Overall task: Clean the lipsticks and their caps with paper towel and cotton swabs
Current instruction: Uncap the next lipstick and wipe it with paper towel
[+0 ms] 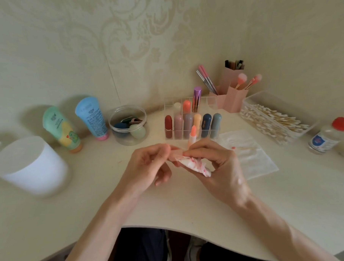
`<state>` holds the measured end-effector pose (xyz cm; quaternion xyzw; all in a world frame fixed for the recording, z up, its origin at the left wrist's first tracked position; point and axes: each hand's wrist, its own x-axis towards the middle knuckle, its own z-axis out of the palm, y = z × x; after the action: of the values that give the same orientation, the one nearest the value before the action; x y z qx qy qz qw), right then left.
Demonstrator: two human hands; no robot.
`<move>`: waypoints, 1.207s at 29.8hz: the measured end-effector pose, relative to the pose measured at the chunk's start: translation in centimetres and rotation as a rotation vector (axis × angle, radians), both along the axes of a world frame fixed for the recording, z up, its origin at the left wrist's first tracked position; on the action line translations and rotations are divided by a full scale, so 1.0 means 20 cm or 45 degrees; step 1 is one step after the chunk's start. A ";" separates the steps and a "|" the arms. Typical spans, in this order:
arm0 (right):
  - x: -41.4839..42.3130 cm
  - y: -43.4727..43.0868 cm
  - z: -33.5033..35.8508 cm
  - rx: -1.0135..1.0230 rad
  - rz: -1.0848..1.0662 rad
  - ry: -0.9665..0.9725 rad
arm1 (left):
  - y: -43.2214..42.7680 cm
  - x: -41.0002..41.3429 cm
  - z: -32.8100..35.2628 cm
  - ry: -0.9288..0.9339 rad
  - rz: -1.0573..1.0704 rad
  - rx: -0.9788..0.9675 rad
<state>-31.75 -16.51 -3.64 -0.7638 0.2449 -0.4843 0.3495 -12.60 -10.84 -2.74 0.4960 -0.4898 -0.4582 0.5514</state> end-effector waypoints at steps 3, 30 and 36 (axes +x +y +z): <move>0.01 0.01 0.00 0.035 0.029 -0.031 | 0.00 -0.01 -0.01 -0.015 0.057 -0.076; 0.00 0.04 0.03 0.163 0.056 -0.053 | 0.00 -0.02 0.00 0.063 0.013 -0.044; 0.01 0.04 0.04 0.338 0.090 -0.074 | -0.01 -0.02 -0.02 0.017 0.107 -0.215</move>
<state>-31.59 -15.76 -2.82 -0.7046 0.2696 -0.4570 0.4712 -12.99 -10.99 -3.14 0.4648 -0.5017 -0.3952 0.6132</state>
